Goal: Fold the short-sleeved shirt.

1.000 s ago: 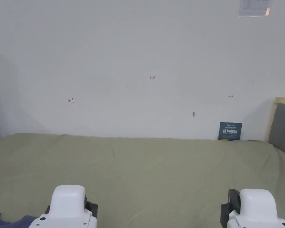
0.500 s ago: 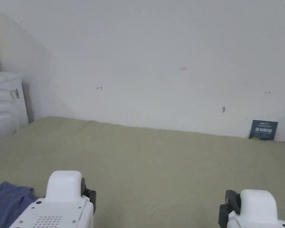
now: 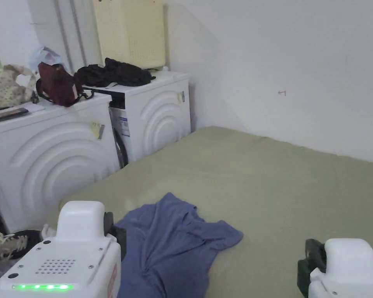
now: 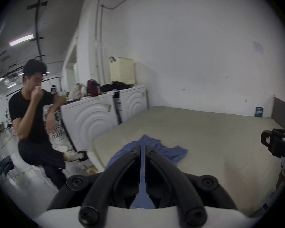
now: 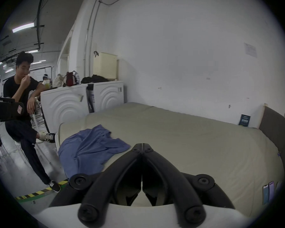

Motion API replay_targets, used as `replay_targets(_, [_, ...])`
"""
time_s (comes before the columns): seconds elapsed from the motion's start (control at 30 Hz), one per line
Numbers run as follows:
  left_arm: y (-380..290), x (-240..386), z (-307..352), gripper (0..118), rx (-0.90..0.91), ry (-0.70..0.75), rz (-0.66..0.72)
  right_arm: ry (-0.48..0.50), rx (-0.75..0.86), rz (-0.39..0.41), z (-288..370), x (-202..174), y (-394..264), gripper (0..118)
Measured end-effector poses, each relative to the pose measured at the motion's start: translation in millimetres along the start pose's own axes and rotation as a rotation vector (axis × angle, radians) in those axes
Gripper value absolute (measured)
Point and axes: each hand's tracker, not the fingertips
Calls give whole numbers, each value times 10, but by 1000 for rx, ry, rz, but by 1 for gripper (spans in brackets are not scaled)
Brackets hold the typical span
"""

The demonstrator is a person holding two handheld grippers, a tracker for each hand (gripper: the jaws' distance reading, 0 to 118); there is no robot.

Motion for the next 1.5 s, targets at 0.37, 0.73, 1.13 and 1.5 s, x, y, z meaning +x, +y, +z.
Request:
replay_targets(0.37, [-128,-220,-450,4,-101,-75,17,32,-63,6,-72,-106,-93,0])
replay_targets(0.73, [-758,355,-2179,4,-500,-242,-1,-2,-189,8,-241,26,-471,0])
replay_targets(1.13, [-1260,721,-3260,114,-863,-336,-11,-17,-319,-43,-545,102,-837,0])
replay_targets(1.5, [-1356,831,-3301,88,-870,-274,-133,-27,-370,-51,-510,152,-963,0])
